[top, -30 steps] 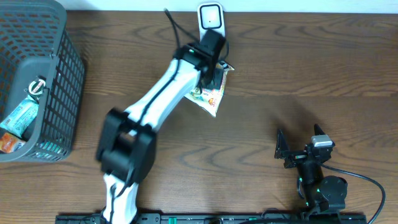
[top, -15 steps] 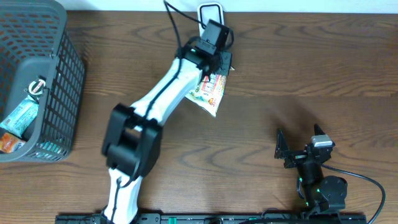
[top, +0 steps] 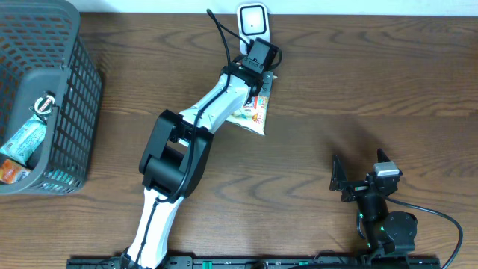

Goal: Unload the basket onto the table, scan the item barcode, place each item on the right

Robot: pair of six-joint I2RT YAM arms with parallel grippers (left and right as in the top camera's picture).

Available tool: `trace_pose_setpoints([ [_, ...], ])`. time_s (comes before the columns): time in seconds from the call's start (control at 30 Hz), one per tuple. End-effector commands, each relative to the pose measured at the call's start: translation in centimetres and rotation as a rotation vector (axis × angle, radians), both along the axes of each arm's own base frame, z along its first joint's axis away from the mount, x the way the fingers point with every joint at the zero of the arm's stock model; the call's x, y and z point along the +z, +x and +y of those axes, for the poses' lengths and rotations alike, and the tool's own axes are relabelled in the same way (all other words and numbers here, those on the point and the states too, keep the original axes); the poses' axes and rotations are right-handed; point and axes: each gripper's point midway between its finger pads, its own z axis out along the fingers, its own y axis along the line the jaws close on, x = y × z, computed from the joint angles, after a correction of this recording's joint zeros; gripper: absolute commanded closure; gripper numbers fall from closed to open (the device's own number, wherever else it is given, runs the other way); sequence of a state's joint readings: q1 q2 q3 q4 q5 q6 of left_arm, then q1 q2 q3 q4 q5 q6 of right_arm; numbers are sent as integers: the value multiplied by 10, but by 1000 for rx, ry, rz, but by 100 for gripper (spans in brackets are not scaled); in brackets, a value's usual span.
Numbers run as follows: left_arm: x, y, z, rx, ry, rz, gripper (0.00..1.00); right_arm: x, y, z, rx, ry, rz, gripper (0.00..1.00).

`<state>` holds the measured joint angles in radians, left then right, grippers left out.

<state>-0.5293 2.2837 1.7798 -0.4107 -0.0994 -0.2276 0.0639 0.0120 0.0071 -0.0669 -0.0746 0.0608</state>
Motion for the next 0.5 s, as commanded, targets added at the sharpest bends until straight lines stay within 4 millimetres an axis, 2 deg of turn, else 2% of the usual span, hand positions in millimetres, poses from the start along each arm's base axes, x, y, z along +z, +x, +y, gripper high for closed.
trace_pose_setpoints([
  [0.0, 39, 6, 22, 57, 58, -84, 89, 0, 0, -1, -3, 2, 0, 1],
  [0.13, 96, 1, 26, 64, 17, -149, 89, 0, 0, -1, -3, 2, 0, 1],
  [0.2, 111, -4, 27, 59, 2, -159, 89, 0, 0, -1, -3, 2, 0, 1],
  [0.3, 108, -14, 14, 0, -60, -104, 89, 0, 0, -1, -3, 2, 0, 1],
  [0.47, 77, -21, 7, -26, -58, -21, 89, 0, 0, -1, -3, 2, 0, 1],
])
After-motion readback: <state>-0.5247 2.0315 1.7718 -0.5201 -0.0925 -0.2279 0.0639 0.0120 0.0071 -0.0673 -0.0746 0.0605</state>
